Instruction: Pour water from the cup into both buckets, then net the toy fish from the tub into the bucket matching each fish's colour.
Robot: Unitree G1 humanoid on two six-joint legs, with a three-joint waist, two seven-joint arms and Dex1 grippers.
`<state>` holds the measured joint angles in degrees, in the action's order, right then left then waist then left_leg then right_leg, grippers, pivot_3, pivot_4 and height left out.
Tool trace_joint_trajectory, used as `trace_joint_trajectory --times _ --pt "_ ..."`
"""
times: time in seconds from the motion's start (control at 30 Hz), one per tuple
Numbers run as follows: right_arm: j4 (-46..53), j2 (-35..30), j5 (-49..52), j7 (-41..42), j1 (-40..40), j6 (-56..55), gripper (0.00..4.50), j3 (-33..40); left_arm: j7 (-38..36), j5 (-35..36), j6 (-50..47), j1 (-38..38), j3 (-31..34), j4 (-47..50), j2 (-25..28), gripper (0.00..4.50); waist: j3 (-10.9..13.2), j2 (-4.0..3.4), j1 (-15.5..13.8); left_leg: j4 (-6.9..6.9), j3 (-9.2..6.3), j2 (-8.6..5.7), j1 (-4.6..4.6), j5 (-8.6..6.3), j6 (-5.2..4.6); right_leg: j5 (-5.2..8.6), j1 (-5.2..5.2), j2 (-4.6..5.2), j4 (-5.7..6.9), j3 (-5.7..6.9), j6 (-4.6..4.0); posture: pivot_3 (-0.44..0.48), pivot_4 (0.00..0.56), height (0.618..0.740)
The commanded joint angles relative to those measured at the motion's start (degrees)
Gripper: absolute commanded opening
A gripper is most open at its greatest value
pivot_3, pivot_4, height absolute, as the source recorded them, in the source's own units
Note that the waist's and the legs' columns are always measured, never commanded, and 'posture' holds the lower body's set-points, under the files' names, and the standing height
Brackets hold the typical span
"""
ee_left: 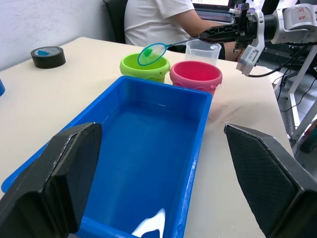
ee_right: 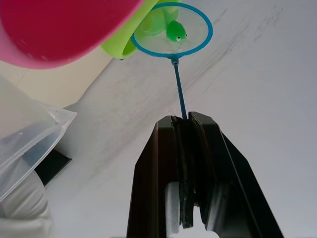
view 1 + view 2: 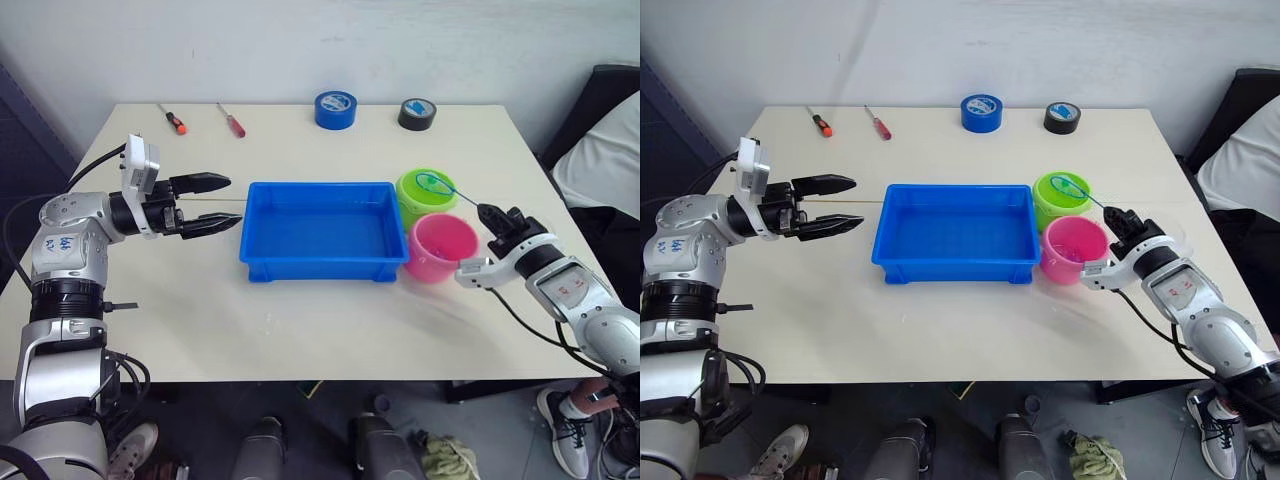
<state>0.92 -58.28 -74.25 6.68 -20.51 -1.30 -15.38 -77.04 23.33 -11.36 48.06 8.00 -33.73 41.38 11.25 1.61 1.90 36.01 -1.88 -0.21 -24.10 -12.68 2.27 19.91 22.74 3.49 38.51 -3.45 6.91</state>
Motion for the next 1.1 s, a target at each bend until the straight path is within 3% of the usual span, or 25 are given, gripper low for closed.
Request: trace_joint_trajectory --times 0.03,1.1 --pt "0.8 0.2 -0.4 0.0 -0.9 0.6 0.0 1.4 0.1 0.7 0.3 -0.1 1.5 2.5 1.1 4.31 0.0 0.0 0.0 0.01 0.0 0.0 0.0 0.0 0.0 0.0 0.0 0.0 0.0 0.0 0.0 0.0 0.15 0.734" --pt "-2.0 1.9 0.4 0.5 -2.5 -1.9 0.0 0.8 0.3 0.6 0.2 -0.8 2.0 3.3 1.4 4.31 0.0 0.0 0.1 0.05 0.0 0.0 0.02 0.0 0.0 0.0 -0.01 -0.01 0.07 -0.02 0.0 0.0 0.15 0.734"
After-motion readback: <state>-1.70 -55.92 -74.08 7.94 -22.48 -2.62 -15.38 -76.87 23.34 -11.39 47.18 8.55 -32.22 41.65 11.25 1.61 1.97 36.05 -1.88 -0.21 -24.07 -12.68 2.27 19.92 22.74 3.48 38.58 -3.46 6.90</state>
